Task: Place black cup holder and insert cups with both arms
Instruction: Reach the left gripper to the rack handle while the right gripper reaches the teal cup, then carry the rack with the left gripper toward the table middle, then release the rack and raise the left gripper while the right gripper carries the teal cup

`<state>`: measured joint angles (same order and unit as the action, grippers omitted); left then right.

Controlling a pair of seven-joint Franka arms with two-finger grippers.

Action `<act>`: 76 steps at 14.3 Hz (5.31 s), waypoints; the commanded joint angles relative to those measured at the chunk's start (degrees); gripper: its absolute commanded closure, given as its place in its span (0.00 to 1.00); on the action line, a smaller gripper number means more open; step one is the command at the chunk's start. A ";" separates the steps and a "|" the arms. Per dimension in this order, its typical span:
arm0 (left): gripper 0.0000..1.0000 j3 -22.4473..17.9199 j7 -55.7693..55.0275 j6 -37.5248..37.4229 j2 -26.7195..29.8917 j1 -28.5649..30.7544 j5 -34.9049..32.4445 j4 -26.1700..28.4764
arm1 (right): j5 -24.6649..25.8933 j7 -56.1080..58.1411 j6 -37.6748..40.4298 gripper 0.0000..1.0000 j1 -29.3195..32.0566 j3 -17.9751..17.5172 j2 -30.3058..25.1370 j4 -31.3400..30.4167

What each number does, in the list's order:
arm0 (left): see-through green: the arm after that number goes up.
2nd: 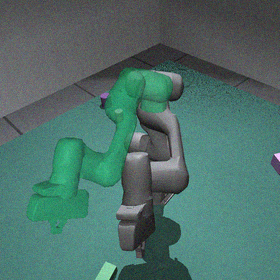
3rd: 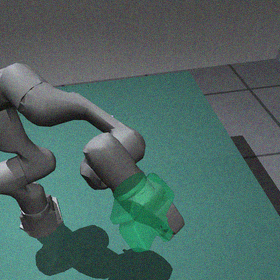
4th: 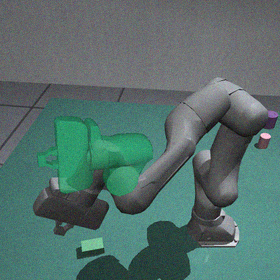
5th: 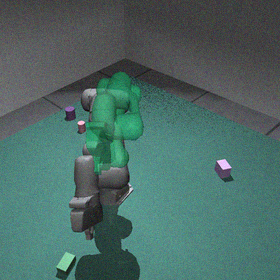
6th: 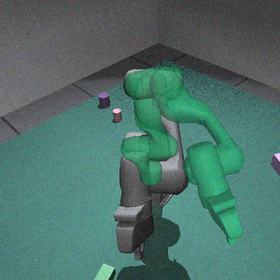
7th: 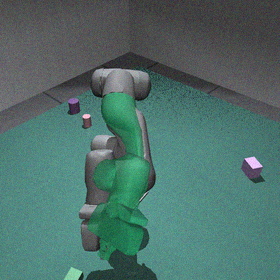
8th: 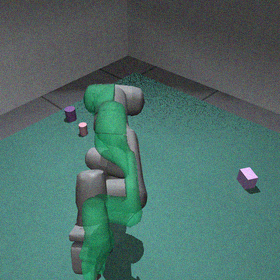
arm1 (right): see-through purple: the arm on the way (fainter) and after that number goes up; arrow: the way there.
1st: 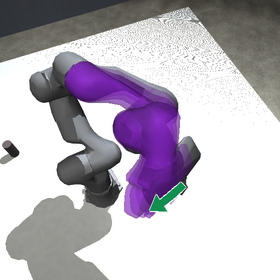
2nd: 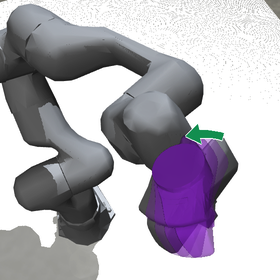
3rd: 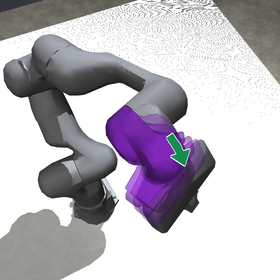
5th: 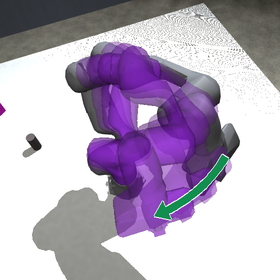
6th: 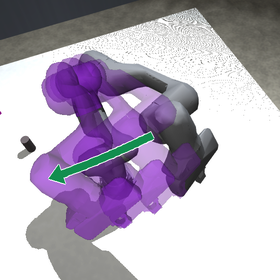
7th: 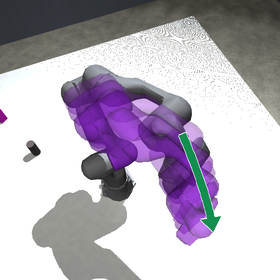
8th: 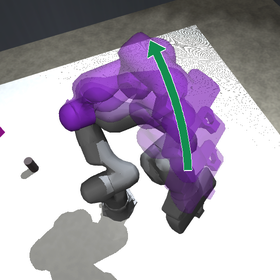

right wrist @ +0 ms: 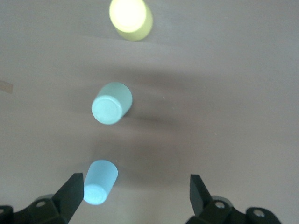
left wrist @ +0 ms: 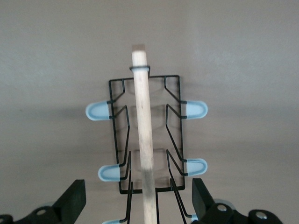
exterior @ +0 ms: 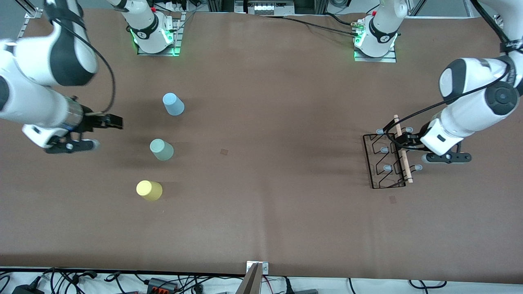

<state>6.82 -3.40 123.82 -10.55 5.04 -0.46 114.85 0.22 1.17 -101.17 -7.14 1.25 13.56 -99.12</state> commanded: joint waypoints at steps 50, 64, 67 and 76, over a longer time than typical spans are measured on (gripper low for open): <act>0.50 7.15 -52.85 -4.01 -32.71 -39.77 -3.76 -46.82 | -7.25 -11.37 -0.44 0.70 -4.03 0.69 15.80 11.49; 0.00 6.28 -16.84 -31.97 -16.53 -10.68 -3.94 -43.23 | -20.35 -20.22 7.92 0.70 -17.72 -1.16 14.57 17.47; 0.00 -2.21 -9.56 -33.46 -9.51 -9.97 -3.68 -38.75 | -20.26 -25.86 5.73 0.70 -21.95 -0.98 15.71 17.82; 0.00 -8.23 1.38 -35.24 6.49 -6.89 0.89 -24.71 | -17.72 -26.66 5.02 0.70 -25.21 -0.89 19.49 17.47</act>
<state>-1.86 -2.89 84.25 -8.41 -1.58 -1.16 81.44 -18.60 -24.82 -96.00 -31.64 0.05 32.13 -82.33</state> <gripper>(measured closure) 0.000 0.344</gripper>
